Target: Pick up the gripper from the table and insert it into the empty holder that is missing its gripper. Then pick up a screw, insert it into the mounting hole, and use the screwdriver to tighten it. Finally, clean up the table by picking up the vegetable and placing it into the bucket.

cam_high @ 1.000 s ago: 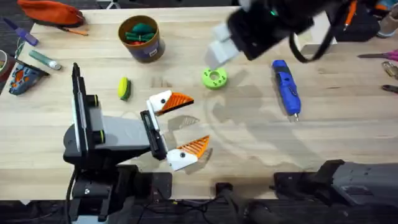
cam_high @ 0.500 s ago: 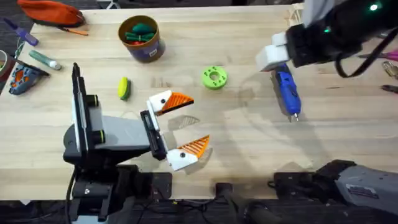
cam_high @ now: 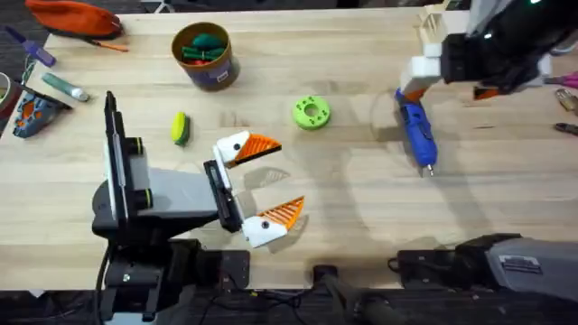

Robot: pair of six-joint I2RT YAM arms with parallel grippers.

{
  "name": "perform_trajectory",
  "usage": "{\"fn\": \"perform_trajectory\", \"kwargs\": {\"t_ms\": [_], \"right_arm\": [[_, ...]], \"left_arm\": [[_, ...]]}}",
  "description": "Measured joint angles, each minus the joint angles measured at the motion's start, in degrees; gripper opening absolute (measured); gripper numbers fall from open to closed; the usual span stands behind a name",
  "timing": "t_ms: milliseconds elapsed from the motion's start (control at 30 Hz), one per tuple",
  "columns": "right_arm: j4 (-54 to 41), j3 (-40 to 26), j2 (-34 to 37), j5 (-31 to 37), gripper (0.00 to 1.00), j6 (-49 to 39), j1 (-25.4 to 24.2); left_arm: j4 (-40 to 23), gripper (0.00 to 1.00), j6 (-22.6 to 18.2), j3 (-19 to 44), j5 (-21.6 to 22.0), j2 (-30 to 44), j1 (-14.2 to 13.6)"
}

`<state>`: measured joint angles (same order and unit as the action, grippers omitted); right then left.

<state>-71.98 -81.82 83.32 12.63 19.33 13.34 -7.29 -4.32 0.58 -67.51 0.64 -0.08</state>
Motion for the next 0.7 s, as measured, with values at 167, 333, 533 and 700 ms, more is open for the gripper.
{"fn": "perform_trajectory", "kwargs": {"t_ms": [167, 333, 533, 700], "right_arm": [[7.2, 6.7, 0.3, 0.0, 0.975, -0.3, 0.0], [9.2, 9.9, 0.3, -0.9, 0.987, -1.4, 0.0], [9.7, 9.9, 0.3, -1.5, 0.987, -1.6, 0.0], [9.6, 9.9, 0.3, -1.5, 0.987, -1.6, 0.0]], "left_arm": [[0.0, 0.987, 0.0, 0.0, 0.0, 0.0, 0.0], [0.0, 0.987, 0.0, 0.0, 0.0, 0.0, 0.0], [0.0, 0.986, 0.0, 0.0, 0.0, 0.0, 0.0], [0.0, 0.988, 0.0, 0.0, 0.0, 0.0, 0.0]]}}
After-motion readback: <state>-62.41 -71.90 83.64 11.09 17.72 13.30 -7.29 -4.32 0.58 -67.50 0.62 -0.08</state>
